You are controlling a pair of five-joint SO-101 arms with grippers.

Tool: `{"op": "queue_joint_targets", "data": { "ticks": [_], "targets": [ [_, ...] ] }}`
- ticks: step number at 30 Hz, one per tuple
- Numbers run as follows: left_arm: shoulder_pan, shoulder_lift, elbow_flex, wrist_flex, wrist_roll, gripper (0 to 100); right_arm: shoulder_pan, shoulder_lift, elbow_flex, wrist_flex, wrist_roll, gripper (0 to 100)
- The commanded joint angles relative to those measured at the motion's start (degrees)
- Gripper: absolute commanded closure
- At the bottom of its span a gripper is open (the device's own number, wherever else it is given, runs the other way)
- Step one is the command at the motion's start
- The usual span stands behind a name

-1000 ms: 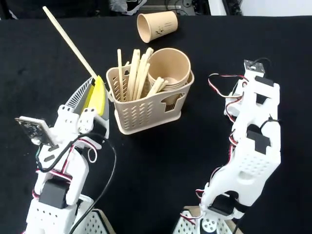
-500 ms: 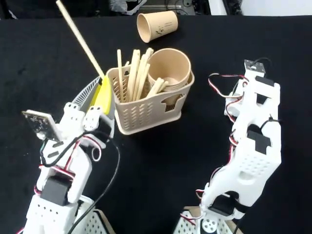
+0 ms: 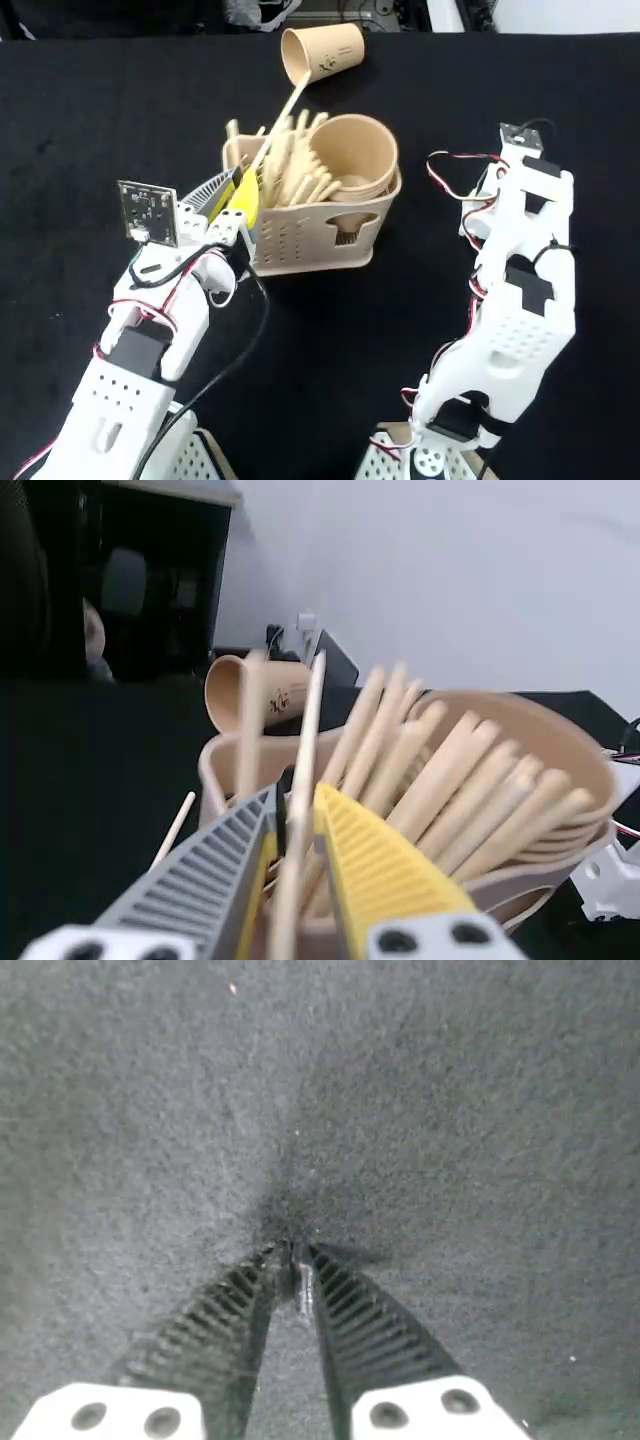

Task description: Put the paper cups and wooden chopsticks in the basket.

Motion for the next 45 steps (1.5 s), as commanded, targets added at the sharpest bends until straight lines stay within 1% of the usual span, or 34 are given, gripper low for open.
{"op": "queue_joint_targets", "data": {
  "ticks": [1,7,10,13,17,20,23,27,29,33,36,37,39,41,43,45],
  "targets": [
    [0.2,0.1,-1.6,-0.6,0.7,95,0.0,-1.3,0.0,-0.3,0.4,98.6],
    [0.2,0.0,-1.9,-0.6,0.8,96,0.0,-1.3,0.0,-0.3,0.4,98.6],
    [0.2,0.0,-4.4,1.5,0.8,95,0.0,-1.3,0.0,-0.3,0.4,98.6],
    [0.1,0.0,-10.4,9.6,0.9,91,0.0,-1.3,0.0,-0.3,0.4,98.6],
    [-0.6,0.0,-23.2,26.0,0.9,89,0.0,-1.3,0.0,-0.3,0.4,98.6],
    [-5.0,0.0,-33.1,36.1,0.9,89,0.0,-1.3,0.0,-0.4,0.4,98.6],
    [-11.2,0.1,-40.0,42.5,0.9,89,0.0,-1.3,0.0,-0.4,0.4,98.6],
    [-19.3,0.9,-41.9,43.3,0.9,89,0.0,-1.3,0.0,-0.4,0.4,98.6],
    [-21.1,1.8,-41.5,43.3,0.8,89,0.0,-1.3,0.0,-0.4,0.4,98.6],
    [-21.1,8.0,-41.6,42.7,0.4,88,0.0,-1.3,0.0,-0.4,0.3,98.6],
    [-19.7,16.5,-43.6,41.7,0.4,85,0.0,-1.3,0.1,-0.4,0.2,98.6],
    [-18.8,19.7,-45.6,41.9,0.3,85,-0.1,-1.3,0.1,-0.4,0.2,98.6],
    [-14.9,26.2,-51.8,43.4,-2.5,85,-0.2,-1.3,0.0,-0.4,0.2,98.6],
    [-10.4,33.5,-61.2,49.1,-6.7,85,-0.2,-1.3,0.0,-0.4,0.2,98.6],
    [-6.3,42.1,-71.3,57.4,-10.2,85,-0.1,-1.3,0.0,-0.4,0.3,98.6],
    [-4.3,51.4,-80.9,66.5,-12.0,85,-0.1,-1.3,0.0,-0.4,0.4,98.6]
  ]
}}
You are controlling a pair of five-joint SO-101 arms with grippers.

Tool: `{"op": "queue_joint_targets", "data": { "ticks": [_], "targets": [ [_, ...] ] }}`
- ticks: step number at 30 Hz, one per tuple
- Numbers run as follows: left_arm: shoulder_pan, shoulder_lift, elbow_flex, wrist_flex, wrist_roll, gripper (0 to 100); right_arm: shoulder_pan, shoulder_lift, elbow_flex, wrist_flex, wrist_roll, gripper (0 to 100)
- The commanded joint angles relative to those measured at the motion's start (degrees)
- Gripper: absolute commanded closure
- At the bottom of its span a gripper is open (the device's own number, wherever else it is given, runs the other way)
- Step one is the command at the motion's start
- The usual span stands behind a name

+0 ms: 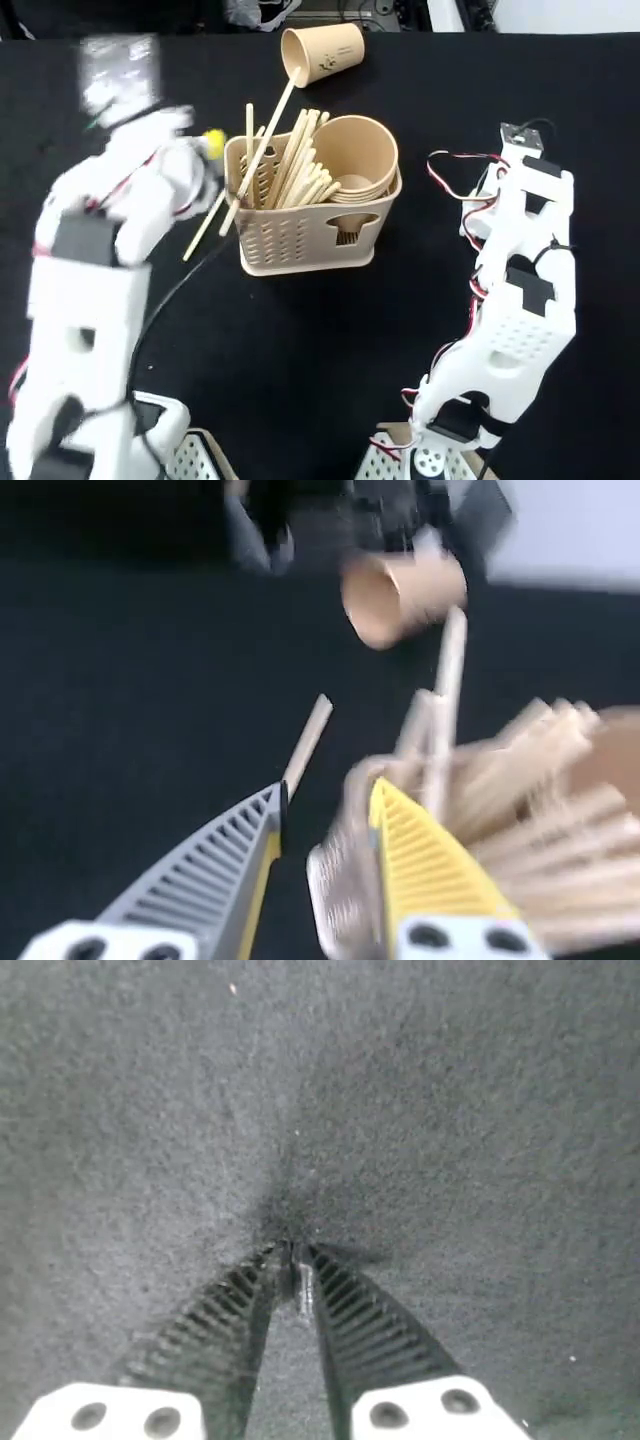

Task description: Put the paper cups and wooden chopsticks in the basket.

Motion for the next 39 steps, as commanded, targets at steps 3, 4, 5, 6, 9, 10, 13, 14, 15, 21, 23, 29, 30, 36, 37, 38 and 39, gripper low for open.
{"op": "queue_joint_targets", "data": {
  "ticks": [3,4,5,6,9,10,13,14,15,21,23,29,30,36,37,38,39],
  "targets": [
    [4.0,24.2,-29.9,22.8,-4.6,85,-0.1,-1.3,0.0,-0.4,0.4,98.6],
    [4.0,27.8,-34.2,25.8,-5.0,85,-0.1,-1.3,0.0,-0.4,0.4,98.6],
    [4.0,30.7,-38.0,28.7,-5.2,85,-0.1,-1.3,0.0,-0.4,0.4,98.6],
    [4.1,33.4,-41.3,30.1,-5.1,85,-0.1,-1.3,0.0,-0.4,0.4,98.6],
    [4.5,36.7,-44.8,29.9,-4.9,85,0.0,-1.3,0.0,-0.4,0.4,98.6],
    [5.3,37.3,-45.1,29.9,-5.0,85,0.0,-1.3,0.0,-0.4,0.4,98.6],
    [7.3,37.4,-44.4,29.8,-5.2,85,0.0,-1.3,0.0,-0.4,0.4,98.6],
    [7.5,37.4,-44.0,29.7,-5.2,85,0.0,-1.3,0.0,-0.4,0.4,98.6],
    [7.6,37.4,-43.6,29.7,-5.2,85,0.0,-1.3,0.0,-0.4,0.4,98.6],
    [10.2,39.6,-41.5,29.8,-5.2,85,0.0,-1.3,0.0,-0.4,0.4,98.6],
    [11.3,40.4,-41.5,29.8,-5.2,85,0.0,-1.3,0.0,-0.4,0.4,98.6],
    [14.7,40.4,-42.1,29.8,-5.3,97,0.1,-1.3,0.0,-0.4,0.4,98.6],
    [15.0,40.4,-41.9,29.8,-5.3,97,0.1,-1.3,0.0,-0.4,0.4,98.6],
    [15.6,40.9,-41.5,29.8,-5.3,96,0.1,-1.3,0.0,-0.4,0.4,98.6],
    [15.6,40.5,-41.5,29.8,-5.3,97,0.1,-1.3,0.0,-0.4,0.4,98.6],
    [15.7,40.4,-41.7,29.8,-5.3,97,0.1,-1.3,0.0,-0.4,0.4,98.6],
    [15.7,40.4,-42.1,29.8,-5.3,97,0.1,-1.3,0.0,-0.4,0.4,98.6]
  ]
}}
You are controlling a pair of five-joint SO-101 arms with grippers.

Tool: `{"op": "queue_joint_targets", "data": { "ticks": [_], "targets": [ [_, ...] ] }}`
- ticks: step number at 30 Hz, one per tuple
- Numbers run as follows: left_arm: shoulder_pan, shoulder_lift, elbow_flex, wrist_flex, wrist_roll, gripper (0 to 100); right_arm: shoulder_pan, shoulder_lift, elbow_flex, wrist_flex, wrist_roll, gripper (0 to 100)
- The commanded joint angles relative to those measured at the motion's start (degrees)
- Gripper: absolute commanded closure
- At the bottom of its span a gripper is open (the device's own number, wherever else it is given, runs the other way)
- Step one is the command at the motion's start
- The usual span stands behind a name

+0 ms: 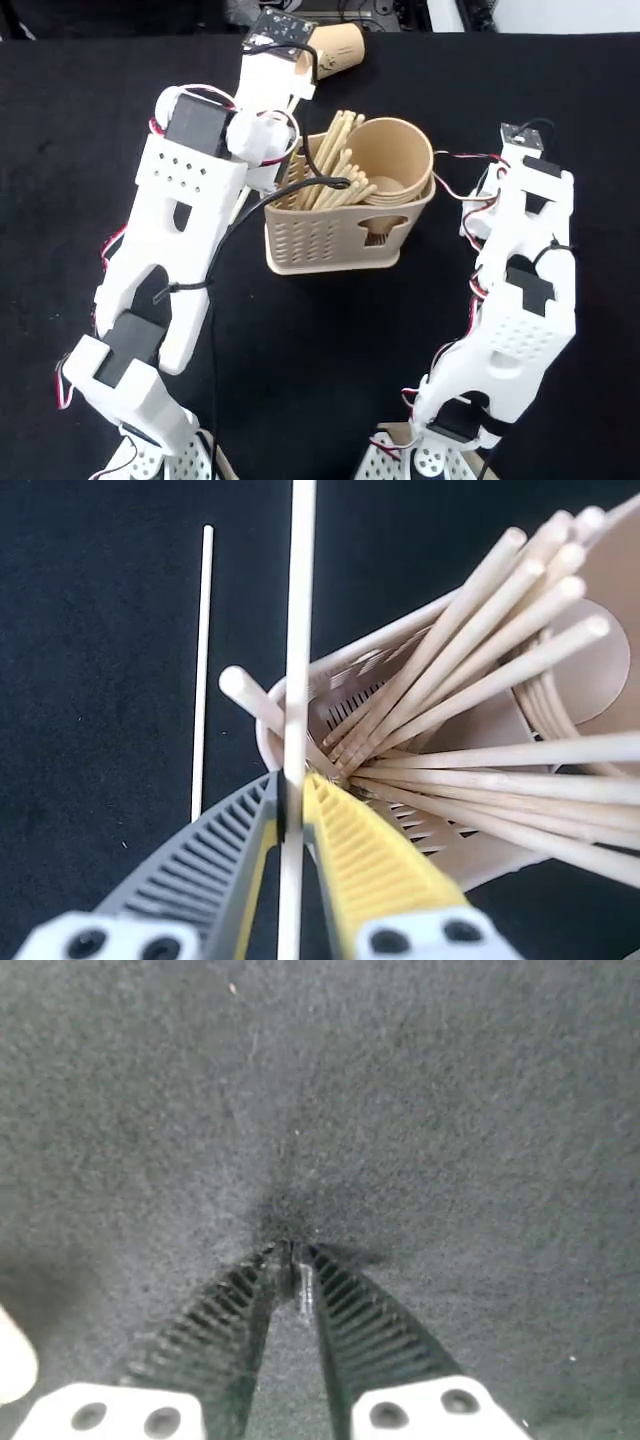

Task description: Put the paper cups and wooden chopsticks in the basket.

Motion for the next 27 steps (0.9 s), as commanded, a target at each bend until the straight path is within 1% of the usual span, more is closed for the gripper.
{"op": "queue_joint_targets", "data": {
  "ticks": [1,7,9,14,21,24,27],
  "targets": [
    [3.0,-0.1,-0.1,0.6,-0.3,97,0.1,-1.3,0.0,-0.4,0.4,98.6],
    [3.1,-0.3,-3.8,0.6,0.3,97,0.1,-1.3,0.0,-0.4,0.4,98.6],
    [3.1,-1.9,-5.5,0.6,1.8,97,0.1,-1.3,0.0,-0.4,0.4,98.6],
    [3.1,-10.7,-8.2,0.6,3.3,97,0.1,-1.3,0.0,-0.4,0.4,98.6],
    [3.0,-26.2,-7.9,0.4,3.4,97,0.1,-1.3,0.0,-0.4,0.4,98.6],
    [3.0,-31.0,-6.0,-2.6,3.5,97,0.1,-1.3,0.0,-0.4,0.4,98.6],
    [3.7,-36.5,2.9,-9.3,5.5,97,0.1,-1.3,0.0,-0.3,0.4,98.6]
  ]
}}
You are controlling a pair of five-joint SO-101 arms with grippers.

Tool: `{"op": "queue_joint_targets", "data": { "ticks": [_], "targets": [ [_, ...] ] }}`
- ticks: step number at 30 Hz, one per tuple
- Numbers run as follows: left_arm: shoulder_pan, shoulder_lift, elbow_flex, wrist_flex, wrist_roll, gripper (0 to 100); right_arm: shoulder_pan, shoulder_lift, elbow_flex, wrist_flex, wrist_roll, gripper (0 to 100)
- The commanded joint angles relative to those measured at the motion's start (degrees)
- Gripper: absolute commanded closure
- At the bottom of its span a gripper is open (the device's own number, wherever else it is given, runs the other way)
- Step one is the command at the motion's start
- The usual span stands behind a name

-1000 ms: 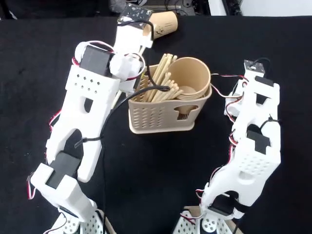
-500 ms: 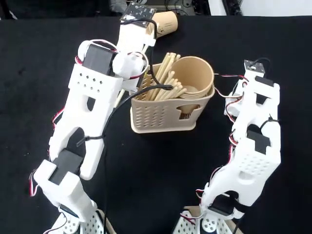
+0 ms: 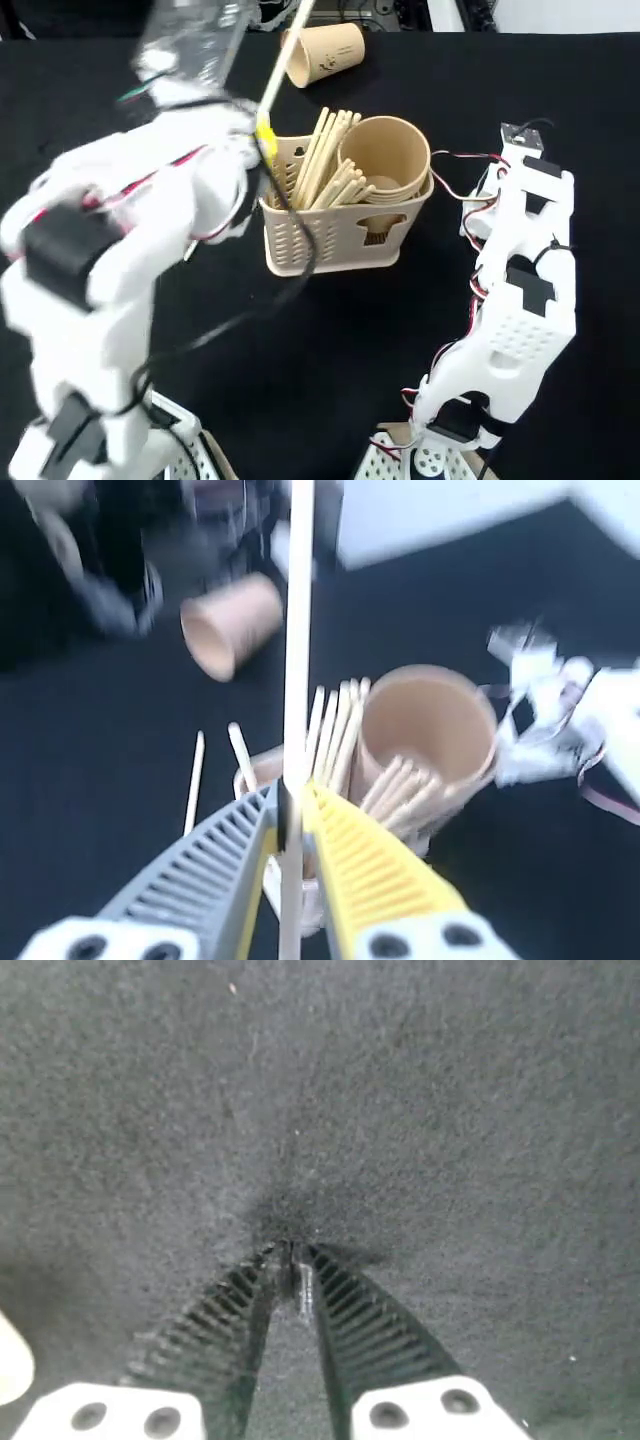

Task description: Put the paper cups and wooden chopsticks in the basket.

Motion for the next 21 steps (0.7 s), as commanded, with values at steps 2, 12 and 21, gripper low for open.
{"op": "queue_joint_targets", "data": {
  "ticks": [2,12,21],
  "targets": [
    [2.8,-11.0,14.6,-11.5,3.9,97,0.1,-1.3,0.0,-0.3,0.4,98.6],
    [3.6,-55.8,86.7,-80.3,3.6,97,0.1,-1.3,0.0,-0.3,0.4,98.6],
    [3.3,-52.8,102.7,-96.4,5.3,97,0.1,-1.3,0.0,-0.4,0.4,98.6]
  ]
}}
